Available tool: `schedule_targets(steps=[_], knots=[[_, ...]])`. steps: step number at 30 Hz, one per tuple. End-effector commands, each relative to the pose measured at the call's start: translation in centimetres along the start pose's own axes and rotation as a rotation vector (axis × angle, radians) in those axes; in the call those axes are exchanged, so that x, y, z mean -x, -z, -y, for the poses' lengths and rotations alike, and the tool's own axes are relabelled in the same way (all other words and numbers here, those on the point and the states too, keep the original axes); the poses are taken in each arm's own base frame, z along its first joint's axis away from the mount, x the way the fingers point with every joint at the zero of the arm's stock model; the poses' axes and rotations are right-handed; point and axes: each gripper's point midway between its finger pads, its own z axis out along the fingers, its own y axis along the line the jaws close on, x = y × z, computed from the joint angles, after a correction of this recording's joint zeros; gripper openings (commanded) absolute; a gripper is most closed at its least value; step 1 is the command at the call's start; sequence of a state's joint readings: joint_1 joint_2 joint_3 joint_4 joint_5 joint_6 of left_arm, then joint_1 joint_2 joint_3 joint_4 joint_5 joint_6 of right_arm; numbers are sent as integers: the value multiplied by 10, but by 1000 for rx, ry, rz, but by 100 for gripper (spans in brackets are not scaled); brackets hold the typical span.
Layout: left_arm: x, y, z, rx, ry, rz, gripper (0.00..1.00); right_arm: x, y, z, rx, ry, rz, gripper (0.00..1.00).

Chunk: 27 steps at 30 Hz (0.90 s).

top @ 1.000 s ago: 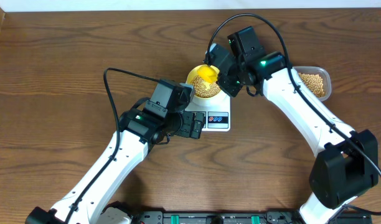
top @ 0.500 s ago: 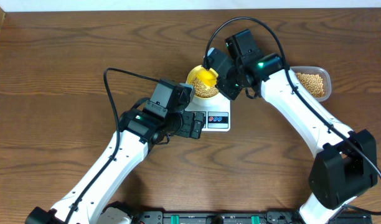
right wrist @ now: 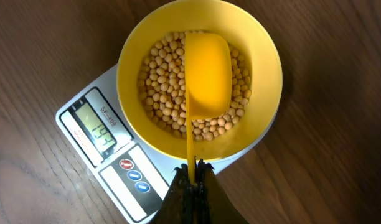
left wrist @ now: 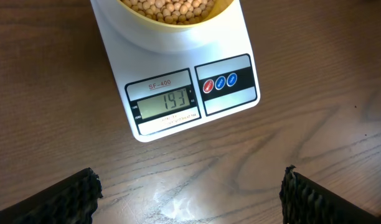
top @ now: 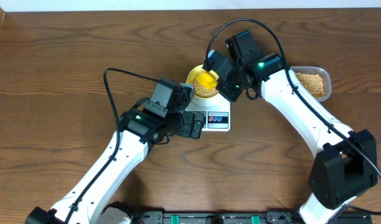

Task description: Scoop item into bowl and weigh 50g on scale

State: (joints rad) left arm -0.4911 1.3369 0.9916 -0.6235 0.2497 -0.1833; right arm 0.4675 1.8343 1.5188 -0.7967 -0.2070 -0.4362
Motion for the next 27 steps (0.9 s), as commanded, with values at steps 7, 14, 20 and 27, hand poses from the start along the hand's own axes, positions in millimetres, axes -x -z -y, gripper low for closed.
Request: schedule_targets(steps=[7,14,20,27], knots=[[-1,2,0,-5,-6,4,94,-1,-4,-2,14,-51,3,1],[-2,2,0,-4,-6,4,94,2,-2,-2,45,-135,28,1],[-1,2,0,-5,-6,4,94,5,0,-8,112,-218,52,1],[-1,2,0,-5,-6,4,94,4,1,-4,115,-296,52,1]])
